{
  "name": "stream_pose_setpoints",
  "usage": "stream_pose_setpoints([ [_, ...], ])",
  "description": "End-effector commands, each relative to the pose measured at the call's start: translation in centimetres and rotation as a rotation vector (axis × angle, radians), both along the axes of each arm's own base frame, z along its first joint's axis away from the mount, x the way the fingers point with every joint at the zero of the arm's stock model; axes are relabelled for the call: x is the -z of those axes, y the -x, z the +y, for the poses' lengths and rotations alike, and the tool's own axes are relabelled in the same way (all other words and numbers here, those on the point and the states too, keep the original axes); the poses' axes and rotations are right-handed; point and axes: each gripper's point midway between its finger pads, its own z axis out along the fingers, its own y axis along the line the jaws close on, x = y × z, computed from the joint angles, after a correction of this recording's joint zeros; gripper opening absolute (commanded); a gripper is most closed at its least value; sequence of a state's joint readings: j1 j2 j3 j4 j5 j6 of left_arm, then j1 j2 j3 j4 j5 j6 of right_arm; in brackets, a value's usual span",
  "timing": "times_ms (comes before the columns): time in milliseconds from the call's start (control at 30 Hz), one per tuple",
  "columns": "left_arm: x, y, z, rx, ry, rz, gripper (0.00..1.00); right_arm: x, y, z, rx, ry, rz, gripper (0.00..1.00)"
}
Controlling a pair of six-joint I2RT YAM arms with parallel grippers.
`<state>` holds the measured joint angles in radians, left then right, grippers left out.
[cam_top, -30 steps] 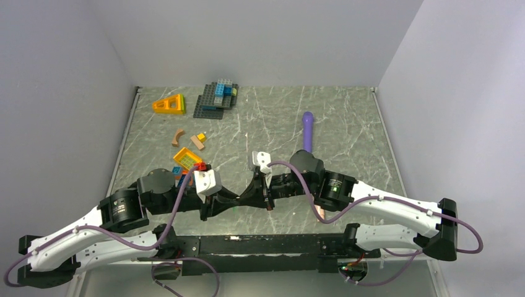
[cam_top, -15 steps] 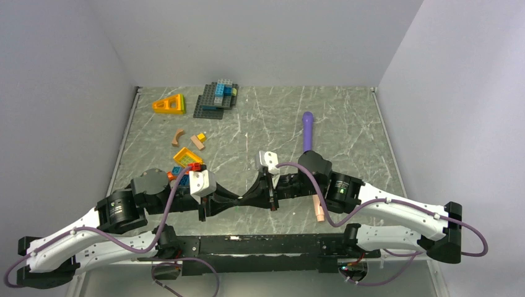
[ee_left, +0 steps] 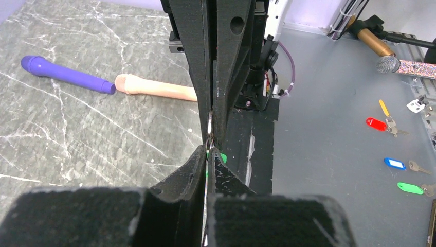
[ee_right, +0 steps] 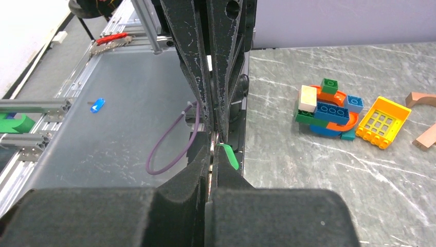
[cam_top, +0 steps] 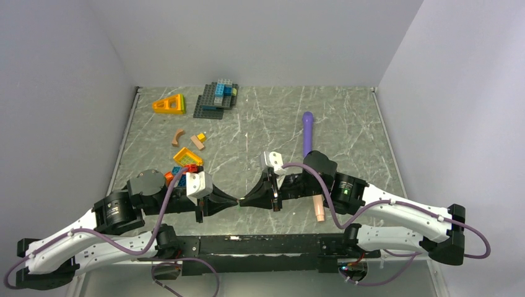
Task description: Remove the keys from the keyring
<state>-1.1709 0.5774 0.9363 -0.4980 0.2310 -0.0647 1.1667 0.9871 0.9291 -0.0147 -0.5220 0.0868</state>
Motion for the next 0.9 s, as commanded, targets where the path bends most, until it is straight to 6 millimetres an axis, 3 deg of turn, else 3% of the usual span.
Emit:
stream_pose_setpoints([
  [0,-0.6,0.7,-0.1,0.042,0.022,-0.005,0.09,-2.4,0.5,0.3,-0.029,-0.095,-0.033,0.00],
  [100,-0.7,1.0,-0.2,0.058,0.033,-0.007,0.07,-2.8,0.5,0.4,-0.033,-0.115,-0.035,0.00],
  [167,-0.8,1.1,-0.2,0.062,0.034,-0.006,0.00,-3.1,0.5,0.5,-0.034,-0.128,-0.039,0.00],
  [333,-1.6,0.7,-0.5,0.045,0.076,-0.013,0.00,-4.4,0.5,0.4,-0.030,-0.188,-0.054,0.00],
  [867,-9.7,-1.9,-2.5,-0.069,0.457,-0.026,0.00,-11.2,-0.6,-1.1,0.075,-0.486,-0.074,0.00],
])
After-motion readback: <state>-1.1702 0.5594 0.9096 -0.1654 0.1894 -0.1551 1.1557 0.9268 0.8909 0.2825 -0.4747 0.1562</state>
